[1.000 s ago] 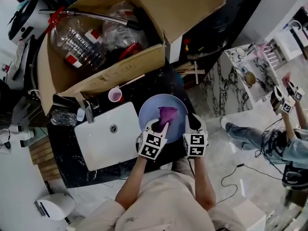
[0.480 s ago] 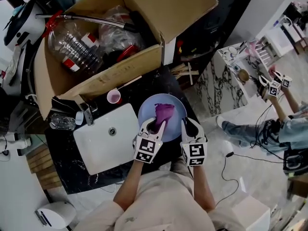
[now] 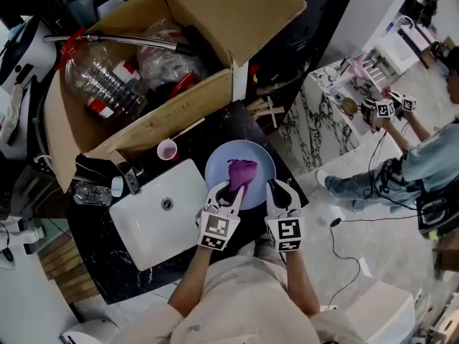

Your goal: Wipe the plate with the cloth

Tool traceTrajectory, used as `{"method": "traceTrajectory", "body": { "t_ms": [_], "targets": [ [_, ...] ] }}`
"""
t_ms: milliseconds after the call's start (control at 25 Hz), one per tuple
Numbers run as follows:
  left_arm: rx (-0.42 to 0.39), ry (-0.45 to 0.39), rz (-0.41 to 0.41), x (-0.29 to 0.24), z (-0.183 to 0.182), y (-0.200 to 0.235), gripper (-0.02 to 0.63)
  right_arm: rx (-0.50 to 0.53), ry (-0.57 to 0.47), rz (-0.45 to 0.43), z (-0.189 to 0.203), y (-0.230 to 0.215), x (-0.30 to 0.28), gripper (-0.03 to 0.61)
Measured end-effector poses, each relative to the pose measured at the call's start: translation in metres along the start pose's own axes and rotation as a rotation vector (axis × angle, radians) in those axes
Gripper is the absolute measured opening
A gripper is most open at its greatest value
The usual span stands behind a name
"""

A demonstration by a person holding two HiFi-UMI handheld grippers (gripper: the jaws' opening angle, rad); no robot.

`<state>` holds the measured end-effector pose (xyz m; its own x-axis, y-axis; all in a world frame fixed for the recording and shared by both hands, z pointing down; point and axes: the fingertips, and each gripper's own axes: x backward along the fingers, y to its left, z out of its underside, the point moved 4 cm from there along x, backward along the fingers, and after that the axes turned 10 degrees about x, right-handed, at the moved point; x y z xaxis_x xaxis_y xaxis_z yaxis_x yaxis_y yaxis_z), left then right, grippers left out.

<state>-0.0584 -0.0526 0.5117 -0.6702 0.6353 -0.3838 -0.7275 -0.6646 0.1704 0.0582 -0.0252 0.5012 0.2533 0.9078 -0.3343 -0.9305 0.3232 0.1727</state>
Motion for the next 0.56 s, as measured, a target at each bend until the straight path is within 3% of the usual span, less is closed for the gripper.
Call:
{"method": "traceTrajectory", "body": {
  "t_ms": [560],
  "targets": [
    [-0.003, -0.057, 0.038, 0.024, -0.007, -0.010, 0.059, 0.033, -0.022, 0.053, -0.023, 0.018, 0.026, 0.031]
  ]
}}
